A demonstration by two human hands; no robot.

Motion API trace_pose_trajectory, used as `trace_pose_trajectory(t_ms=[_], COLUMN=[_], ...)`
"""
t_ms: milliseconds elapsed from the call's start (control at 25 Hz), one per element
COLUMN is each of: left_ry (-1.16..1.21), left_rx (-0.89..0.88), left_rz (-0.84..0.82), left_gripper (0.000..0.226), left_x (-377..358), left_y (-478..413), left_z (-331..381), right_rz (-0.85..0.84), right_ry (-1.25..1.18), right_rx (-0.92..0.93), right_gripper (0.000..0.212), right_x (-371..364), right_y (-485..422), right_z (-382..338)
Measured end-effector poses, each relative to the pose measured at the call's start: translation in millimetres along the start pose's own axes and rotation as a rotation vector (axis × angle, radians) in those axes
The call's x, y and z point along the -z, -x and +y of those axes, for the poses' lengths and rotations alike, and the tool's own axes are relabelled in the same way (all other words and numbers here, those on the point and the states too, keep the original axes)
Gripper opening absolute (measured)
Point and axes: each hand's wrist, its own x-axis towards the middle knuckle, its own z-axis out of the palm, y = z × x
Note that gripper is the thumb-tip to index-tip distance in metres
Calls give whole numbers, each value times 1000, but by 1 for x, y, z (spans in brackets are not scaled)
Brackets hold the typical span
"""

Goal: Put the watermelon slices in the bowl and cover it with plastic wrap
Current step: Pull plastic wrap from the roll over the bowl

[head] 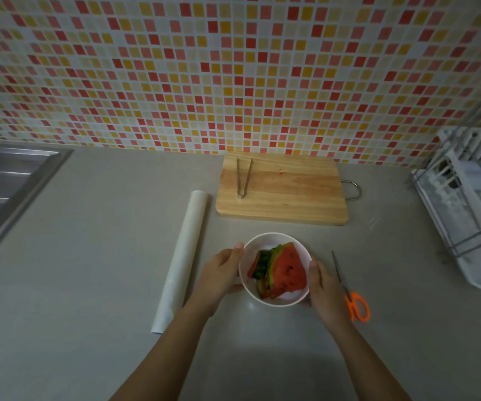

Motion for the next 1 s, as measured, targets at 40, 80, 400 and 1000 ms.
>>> trace_pose_trajectory(t_ms=[40,80,400,1000], left_ry=[-94,-219,-190,-37], left_rx=[-69,-176,25,98], left_rz=[66,187,286,58], left_gripper=[38,34,25,30], left_x=[6,17,135,104], left_y=[-2,-6,-42,-38], left_z=[-2,-2,-25,3], right_rz=[5,-1,35,137], right_ry=[14,2,53,-87], right_rx=[5,-3,60,141], right_gripper=[33,32,34,37], right_x=[0,1,3,29], right_y=[0,-1,3,9], right_z=[0,-1,0,-37])
